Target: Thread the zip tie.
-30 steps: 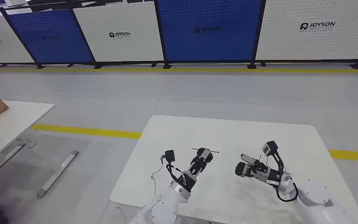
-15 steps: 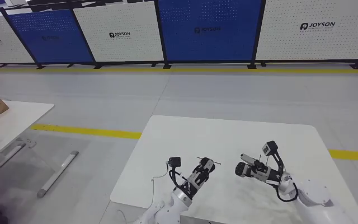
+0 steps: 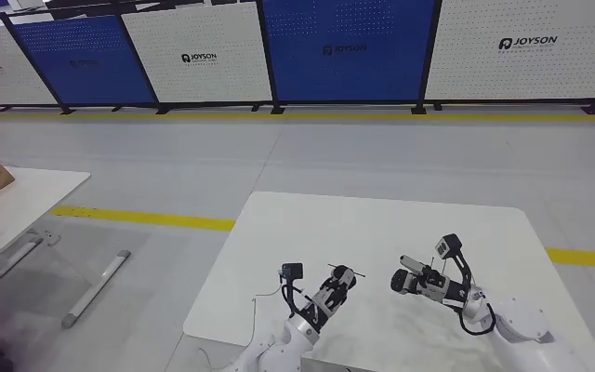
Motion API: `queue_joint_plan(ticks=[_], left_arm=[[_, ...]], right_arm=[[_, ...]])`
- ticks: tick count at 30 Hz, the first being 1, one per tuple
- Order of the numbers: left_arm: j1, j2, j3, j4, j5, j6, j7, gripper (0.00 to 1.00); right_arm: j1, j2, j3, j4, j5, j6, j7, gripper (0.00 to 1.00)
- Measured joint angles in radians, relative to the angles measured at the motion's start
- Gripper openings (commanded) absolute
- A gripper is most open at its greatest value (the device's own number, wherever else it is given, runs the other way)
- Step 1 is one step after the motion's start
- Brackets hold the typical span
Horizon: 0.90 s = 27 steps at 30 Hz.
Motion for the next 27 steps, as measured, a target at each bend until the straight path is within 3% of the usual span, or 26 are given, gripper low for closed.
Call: queue_joint_plan(ticks=[5,11,13,22,27], left_arm=[[-0.010,-0.002,0.005,0.003,-0.128,-0.013,-0.098,0.00],[-0.001,0.004,-0.027,-0.042,-0.361,-0.013,-0.263,0.00],[-0.001,0.008,-0.043,-0.052,-0.390,0.003,-0.289,0.00],[-0.005,0.010,-0.053,-0.055,-0.344,0.009,-0.260,0.00],[-0.026,-0.003,-0.040,-0.031,-0.332,-0.002,-0.129,0.00]], right_arm=[[0.000,0.000,0.000,0.000,0.000,0.000,0.000,1.00],[0.000,0.000,0.000,0.000,0.000,0.000,0.000,1.00],[0.000,0.000,0.000,0.000,0.000,0.000,0.000,1.00],[0.000,0.000,0.000,0.000,0.000,0.000,0.000,1.00],[0.000,0.000,0.000,0.000,0.000,0.000,0.000,1.00]])
